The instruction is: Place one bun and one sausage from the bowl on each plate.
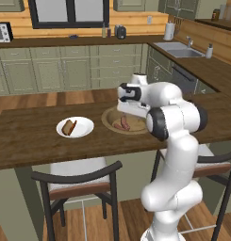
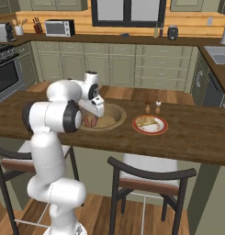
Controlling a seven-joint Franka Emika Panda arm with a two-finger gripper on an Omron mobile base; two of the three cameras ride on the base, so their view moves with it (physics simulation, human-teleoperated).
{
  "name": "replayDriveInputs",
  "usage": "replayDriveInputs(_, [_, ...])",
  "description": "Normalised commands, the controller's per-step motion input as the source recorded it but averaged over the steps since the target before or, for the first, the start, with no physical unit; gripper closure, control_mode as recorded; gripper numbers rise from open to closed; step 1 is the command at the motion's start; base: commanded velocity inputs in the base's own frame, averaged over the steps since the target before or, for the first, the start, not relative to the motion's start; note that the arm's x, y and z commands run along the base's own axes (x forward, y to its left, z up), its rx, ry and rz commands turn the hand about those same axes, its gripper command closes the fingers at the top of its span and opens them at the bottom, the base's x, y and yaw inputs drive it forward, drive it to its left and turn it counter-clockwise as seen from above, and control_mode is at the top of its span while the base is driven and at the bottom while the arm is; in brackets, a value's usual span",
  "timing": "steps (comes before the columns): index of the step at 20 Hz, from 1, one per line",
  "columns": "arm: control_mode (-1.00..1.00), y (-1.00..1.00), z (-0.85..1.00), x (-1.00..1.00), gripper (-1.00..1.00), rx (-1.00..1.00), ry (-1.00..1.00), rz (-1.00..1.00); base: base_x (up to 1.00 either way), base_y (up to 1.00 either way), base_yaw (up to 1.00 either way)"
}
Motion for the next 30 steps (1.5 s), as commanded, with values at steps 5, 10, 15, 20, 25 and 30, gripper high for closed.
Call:
replayDriveInputs(5, [-1.0, 0.19, -0.49, 0.48, -1.0, -0.02, 0.0, 0.04, 0.0, 0.0, 0.0])
replayDriveInputs(10, [-1.0, 0.02, -0.47, 0.28, -1.0, -0.06, -0.03, 0.01, 0.0, 0.0, 0.0])
replayDriveInputs(15, [-1.0, 0.0, -0.38, 0.08, -1.0, -0.07, -0.16, 0.02, 0.0, 0.0, 0.0])
replayDriveInputs(20, [-1.0, 0.0, -0.32, 0.14, -1.0, -0.05, -0.12, 0.05, 0.0, 0.0, 0.0])
replayDriveInputs(25, [-1.0, 0.0, -0.26, 0.0, 1.0, -0.01, -0.01, 0.04, 0.0, 0.0, 0.0])
replayDriveInputs(30, [-1.0, -0.01, -0.15, 0.02, 1.0, 0.0, 0.0, 0.02, 0.0, 0.0, 0.0])
